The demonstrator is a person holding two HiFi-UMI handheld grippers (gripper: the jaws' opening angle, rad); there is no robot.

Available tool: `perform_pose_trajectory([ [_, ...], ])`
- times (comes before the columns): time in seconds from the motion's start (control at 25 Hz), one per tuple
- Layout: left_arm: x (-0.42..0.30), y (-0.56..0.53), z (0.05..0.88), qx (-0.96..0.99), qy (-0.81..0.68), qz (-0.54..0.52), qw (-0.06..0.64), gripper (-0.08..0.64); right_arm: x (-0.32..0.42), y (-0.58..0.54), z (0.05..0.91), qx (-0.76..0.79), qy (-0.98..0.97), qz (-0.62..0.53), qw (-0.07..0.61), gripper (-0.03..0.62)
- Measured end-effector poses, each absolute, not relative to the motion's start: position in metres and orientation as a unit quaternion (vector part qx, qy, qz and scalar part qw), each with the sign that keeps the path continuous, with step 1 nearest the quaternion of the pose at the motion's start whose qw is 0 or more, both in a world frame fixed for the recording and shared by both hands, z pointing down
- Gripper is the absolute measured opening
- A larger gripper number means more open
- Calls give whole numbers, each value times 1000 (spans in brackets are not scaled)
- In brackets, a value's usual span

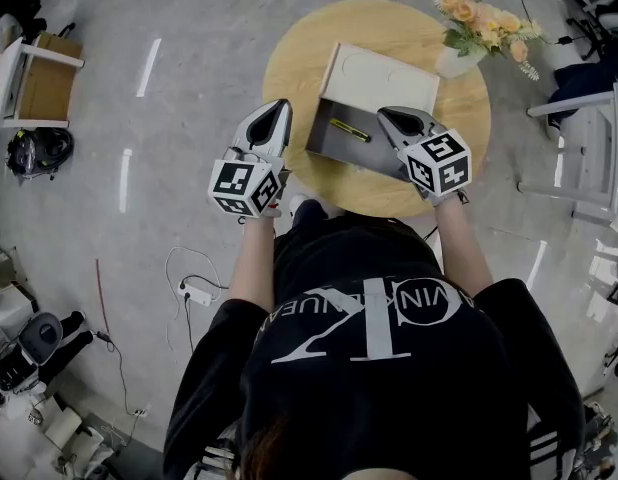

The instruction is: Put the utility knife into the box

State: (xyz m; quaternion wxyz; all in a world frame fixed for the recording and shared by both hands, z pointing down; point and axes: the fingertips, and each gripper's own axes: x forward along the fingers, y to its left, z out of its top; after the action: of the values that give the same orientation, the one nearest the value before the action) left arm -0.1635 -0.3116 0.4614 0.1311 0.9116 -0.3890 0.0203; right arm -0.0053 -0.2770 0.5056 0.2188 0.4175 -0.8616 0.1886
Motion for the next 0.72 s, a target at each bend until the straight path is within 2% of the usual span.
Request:
perform_pose_trajectory([
  [0.72,-162,-333,429,910,-402,-8,101,11,37,-298,428,500,-851,100,128,14],
])
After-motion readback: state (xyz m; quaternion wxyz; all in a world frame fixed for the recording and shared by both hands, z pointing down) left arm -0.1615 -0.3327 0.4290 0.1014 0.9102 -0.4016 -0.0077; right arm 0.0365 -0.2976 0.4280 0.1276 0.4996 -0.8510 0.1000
